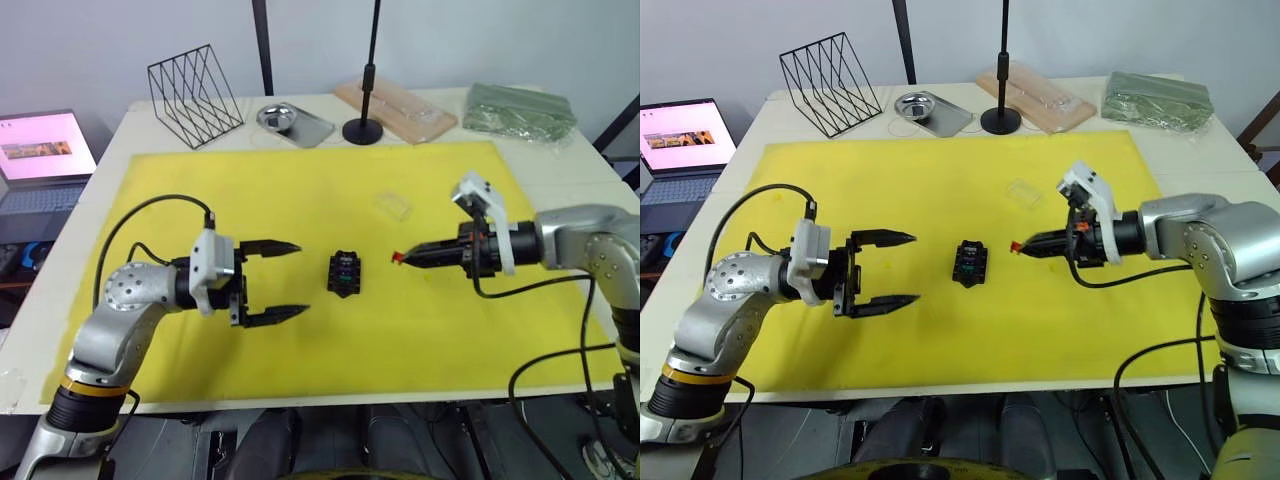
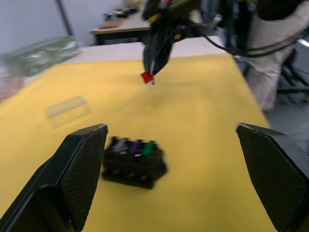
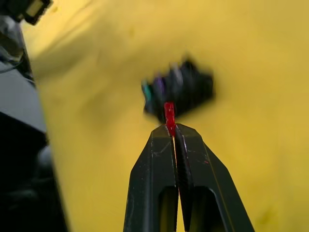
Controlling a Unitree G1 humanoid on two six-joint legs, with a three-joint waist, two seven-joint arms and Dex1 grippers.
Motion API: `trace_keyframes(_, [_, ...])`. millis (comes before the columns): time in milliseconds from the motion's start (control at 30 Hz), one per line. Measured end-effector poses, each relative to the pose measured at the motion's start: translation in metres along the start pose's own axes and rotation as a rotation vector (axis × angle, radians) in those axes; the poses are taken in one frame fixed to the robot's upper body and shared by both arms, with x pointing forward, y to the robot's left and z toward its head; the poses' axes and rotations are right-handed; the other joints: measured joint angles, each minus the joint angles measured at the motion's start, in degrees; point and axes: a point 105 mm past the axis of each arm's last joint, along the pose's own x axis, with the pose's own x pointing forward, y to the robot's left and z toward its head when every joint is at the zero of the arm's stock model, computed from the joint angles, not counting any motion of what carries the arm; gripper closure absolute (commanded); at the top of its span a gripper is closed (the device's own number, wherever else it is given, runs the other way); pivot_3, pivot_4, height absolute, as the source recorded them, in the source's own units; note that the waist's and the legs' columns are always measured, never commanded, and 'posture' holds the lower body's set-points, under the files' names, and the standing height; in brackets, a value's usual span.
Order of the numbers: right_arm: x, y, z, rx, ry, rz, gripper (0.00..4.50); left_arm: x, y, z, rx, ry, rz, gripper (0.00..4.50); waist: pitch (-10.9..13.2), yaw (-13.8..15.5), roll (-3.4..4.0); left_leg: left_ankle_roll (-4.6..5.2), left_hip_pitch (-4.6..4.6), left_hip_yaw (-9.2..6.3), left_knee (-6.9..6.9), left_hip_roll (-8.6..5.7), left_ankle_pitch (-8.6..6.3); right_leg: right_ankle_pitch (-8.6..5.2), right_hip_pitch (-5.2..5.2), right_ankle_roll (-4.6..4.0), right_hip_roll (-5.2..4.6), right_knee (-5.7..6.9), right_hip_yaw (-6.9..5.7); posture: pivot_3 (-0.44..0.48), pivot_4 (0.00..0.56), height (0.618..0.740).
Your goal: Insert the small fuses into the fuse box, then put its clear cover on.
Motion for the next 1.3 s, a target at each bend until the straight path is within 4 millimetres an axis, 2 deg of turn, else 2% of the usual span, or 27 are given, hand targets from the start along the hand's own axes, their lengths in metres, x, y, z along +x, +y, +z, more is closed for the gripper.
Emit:
trace_keyframes(67, [0.007,0.001,0.005,-0.092,0.019,-0.041,4.47,0.000,0.007,0.001,-0.021,-0.008,0.035,0.00,0.00,0.10,-0.06,-0.01,-0.01,-0.02,0.00,-0.04,0.00,0.00,0.03,0.01,-0.03,-0.02,-0.01,0.000,0.150,0.740])
trace_keyframes(133, [0.021,0.001,0.009,-0.158,0.042,-0.047,4.47,0.004,0.016,-0.007,-0.046,0.000,0.057,0.00,0.00,0.00,-0.06,-0.03,-0.02,0.03,0.03,-0.09,0.02,0.02,0.01,0.02,-0.08,-0.01,0.00,0.000,0.150,0.740])
trace_keyframes(200, [0.030,0.003,0.011,-0.208,0.058,-0.028,4.47,0.010,0.018,-0.012,-0.058,0.011,0.053,0.00,0.00,-0.02,-0.06,-0.04,-0.02,0.03,0.04,-0.09,0.02,0.02,0.00,0.03,-0.08,0.00,0.00,0.000,0.150,0.740])
trace_keyframes(333, [0.047,-0.005,0.019,-0.234,0.052,-0.033,4.47,0.021,0.016,-0.029,-0.049,0.061,0.030,0.00,0.00,-0.10,-0.06,-0.05,-0.02,0.01,0.01,-0.08,0.02,0.03,-0.05,0.02,-0.07,0.01,0.01,0.000,0.150,0.740])
trace_keyframes(567, [0.059,-0.013,0.006,-0.275,0.118,-0.027,4.47,0.030,0.014,-0.037,-0.035,0.059,0.031,0.00,0.00,-0.07,-0.06,-0.11,-0.21,-0.03,0.00,-0.08,0.05,0.04,-0.30,0.00,-0.07,0.07,0.00,0.000,0.150,0.740])
trace_keyframes(833, [0.068,-0.017,0.008,-0.314,0.128,-0.016,4.47,0.033,0.012,-0.038,-0.036,0.060,0.025,0.00,0.00,-0.14,-0.05,-0.12,-0.22,-0.04,-0.01,-0.08,0.05,0.04,-0.32,0.00,-0.06,0.09,0.01,0.000,0.150,0.740])
trace_keyframes(1300, [0.073,-0.011,0.004,-0.293,0.141,0.021,4.47,0.032,0.012,-0.040,-0.030,0.069,0.030,0.00,0.00,-0.14,-0.05,-0.12,-0.22,-0.06,0.00,-0.08,0.05,0.05,-0.32,-0.01,-0.06,0.10,0.01,0.000,0.150,0.740])
